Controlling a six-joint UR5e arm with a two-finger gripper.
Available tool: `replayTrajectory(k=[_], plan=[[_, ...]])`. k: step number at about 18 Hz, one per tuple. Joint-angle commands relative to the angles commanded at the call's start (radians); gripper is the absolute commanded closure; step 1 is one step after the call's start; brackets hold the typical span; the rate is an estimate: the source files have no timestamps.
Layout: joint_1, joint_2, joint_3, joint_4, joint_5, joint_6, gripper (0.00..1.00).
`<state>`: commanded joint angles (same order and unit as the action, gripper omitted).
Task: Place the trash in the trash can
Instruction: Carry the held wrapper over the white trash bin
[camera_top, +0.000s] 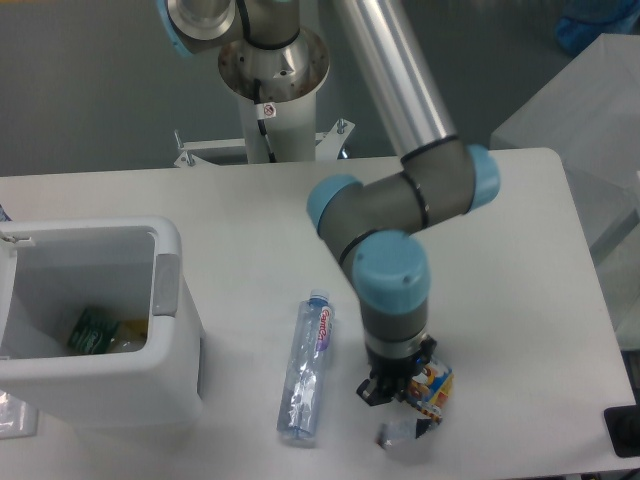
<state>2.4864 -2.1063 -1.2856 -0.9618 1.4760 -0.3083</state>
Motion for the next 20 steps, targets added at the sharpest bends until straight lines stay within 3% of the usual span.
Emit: replayTrajectory(k=[7,12,20], plan=[[0.012,0.167,0.011,0.002,-0.172,-0.012,1.00],[0.009,0.239,0.037,0.023,-0.316,-0.012,1.00],[-0.078,0.376,-0.009,0.021,-0.414,-0.046,1.00]])
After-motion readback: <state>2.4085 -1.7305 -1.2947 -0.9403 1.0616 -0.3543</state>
